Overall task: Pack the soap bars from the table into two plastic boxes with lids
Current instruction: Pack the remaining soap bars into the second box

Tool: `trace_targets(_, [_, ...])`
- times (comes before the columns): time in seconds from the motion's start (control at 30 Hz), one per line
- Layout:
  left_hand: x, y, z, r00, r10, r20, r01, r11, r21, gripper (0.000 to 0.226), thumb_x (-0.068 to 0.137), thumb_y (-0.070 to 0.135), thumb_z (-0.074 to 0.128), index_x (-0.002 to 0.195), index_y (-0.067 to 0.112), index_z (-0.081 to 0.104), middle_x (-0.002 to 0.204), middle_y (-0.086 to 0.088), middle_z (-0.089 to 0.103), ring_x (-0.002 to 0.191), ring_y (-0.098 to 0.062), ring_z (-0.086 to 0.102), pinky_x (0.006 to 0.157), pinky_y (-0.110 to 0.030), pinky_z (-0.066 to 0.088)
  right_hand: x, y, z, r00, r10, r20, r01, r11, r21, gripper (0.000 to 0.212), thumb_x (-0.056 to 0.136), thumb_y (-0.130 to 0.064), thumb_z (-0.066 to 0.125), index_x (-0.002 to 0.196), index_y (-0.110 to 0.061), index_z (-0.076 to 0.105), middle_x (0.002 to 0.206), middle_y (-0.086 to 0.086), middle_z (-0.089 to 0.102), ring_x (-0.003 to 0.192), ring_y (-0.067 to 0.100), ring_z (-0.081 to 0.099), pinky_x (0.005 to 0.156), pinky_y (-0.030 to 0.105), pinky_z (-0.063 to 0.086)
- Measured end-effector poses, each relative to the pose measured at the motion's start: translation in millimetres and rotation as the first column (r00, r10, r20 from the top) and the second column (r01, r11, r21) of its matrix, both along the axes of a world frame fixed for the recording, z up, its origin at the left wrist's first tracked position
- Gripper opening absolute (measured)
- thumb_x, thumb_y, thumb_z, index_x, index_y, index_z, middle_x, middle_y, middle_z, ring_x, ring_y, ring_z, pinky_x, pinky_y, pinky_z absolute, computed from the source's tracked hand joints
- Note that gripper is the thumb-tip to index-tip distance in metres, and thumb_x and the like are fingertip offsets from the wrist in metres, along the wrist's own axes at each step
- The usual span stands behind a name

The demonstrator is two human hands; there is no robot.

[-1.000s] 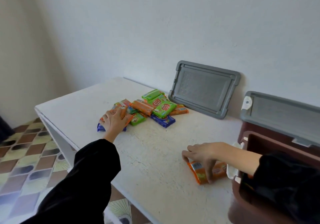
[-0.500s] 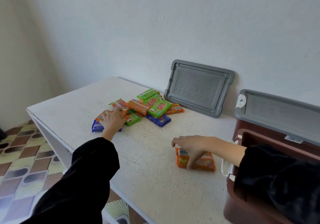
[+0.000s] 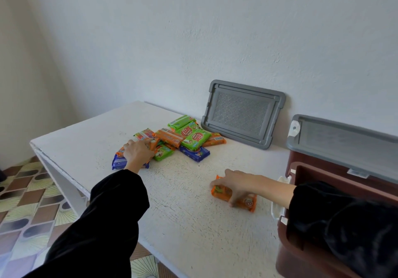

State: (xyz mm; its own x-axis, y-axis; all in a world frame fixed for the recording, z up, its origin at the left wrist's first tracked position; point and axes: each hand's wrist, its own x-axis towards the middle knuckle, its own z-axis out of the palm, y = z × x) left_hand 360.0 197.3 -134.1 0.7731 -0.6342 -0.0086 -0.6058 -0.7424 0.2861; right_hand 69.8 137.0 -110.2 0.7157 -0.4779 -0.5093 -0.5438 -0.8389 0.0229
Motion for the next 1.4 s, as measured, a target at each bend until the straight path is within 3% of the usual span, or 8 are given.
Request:
trace_targets(0.2, [-31,-11,40,0.985,-0.163,-0.055,0.145,0.958,-0.249,0.056,0.073,0.041,0.072,0.125,0.034,0.055,0.082,-0.001,0.063,0.067,-0.013,0.054,0.054,-0.018,0.040,-3,-2,36,0.954,-0.100,0.282,0.114,0.993,-0.034,0.077,0.081,-0.033,0.067,0.144,-0.037,0.024,0.122,0.008,0.039,0.106,0.023,0.040,0.086,0.028,0.034])
trace_targets(0.37, [-89,-36,115,0.856,-0.517,-0.001,0.488,0.809,-0.328,0.058,0.070,0.034,0.076,0.124,0.035,0.057,0.100,-0.001,0.070,0.071,-0.012,0.058,0.057,-0.020,0.043,-53,-10,117,0.833,-0.149,0.533,0.234,0.968,-0.094,0.081,0.075,-0.029,0.072,0.142,-0.040,0.029,0.107,0.004,0.039,0.099,0.020,0.044,0.081,0.026,0.035])
trace_targets(0.57, [-196,-38,168,0.352,-0.936,-0.007,0.887,0.336,-0.317,0.060,0.072,0.029,0.078,0.125,0.038,0.053,0.110,0.003,0.061,0.099,-0.015,0.057,0.080,-0.022,0.046,-169,11,177,0.794,-0.316,0.520,0.426,0.899,-0.105,0.080,0.075,-0.022,0.074,0.139,-0.042,0.031,0.110,-0.001,0.045,0.104,0.020,0.048,0.086,0.029,0.039])
trace_targets(0.67, [-251,-44,166,0.102,-0.992,-0.080,0.957,0.120,-0.263,0.059,0.072,0.031,0.078,0.122,0.044,0.051,0.113,0.008,0.055,0.103,-0.009,0.053,0.081,-0.018,0.046,-221,20,169,0.773,-0.443,0.453,0.520,0.852,-0.054,0.082,0.074,-0.020,0.076,0.139,-0.042,0.032,0.119,-0.005,0.044,0.114,0.019,0.046,0.090,0.030,0.040])
trace_targets(0.83, [-331,-57,128,-0.164,-0.973,-0.160,0.980,-0.143,-0.135,0.054,0.076,0.028,0.074,0.124,0.040,0.053,0.127,0.000,0.051,0.115,-0.015,0.049,0.095,-0.028,0.044,-277,28,130,0.754,-0.583,0.304,0.600,0.799,0.042,0.080,0.068,-0.014,0.077,0.133,-0.036,0.036,0.136,0.001,0.046,0.109,0.015,0.047,0.089,0.030,0.041])
trace_targets(1.07, [-378,-58,72,-0.252,-0.965,-0.070,0.952,-0.261,0.159,0.061,0.077,0.035,0.071,0.133,0.035,0.047,0.138,-0.001,0.038,0.127,-0.018,0.032,0.105,-0.035,0.033,-299,37,70,0.742,-0.611,0.276,0.651,0.754,-0.082,0.084,0.067,-0.020,0.080,0.138,-0.028,0.036,0.131,-0.001,0.054,0.118,0.016,0.050,0.093,0.028,0.042])
trace_targets(1.27, [-391,-54,66,-0.253,-0.966,-0.058,0.907,-0.257,0.332,0.077,0.074,0.033,0.074,0.140,0.034,0.035,0.138,-0.001,0.037,0.126,-0.019,0.035,0.096,-0.035,0.038,-292,39,51,0.797,-0.593,0.110,0.600,0.760,-0.250,0.088,0.069,-0.035,0.078,0.142,-0.026,0.030,0.134,0.000,0.047,0.124,0.018,0.043,0.099,0.029,0.037])
trace_targets(1.4, [-389,-55,65,-0.253,-0.967,0.010,0.910,-0.234,0.342,0.074,0.077,0.023,0.072,0.141,0.033,0.035,0.133,-0.003,0.042,0.121,-0.020,0.039,0.093,-0.033,0.039,-293,36,43,0.805,-0.561,0.192,0.593,0.761,-0.263,0.081,0.069,-0.035,0.078,0.138,-0.027,0.036,0.128,-0.002,0.049,0.118,0.016,0.045,0.095,0.026,0.038])
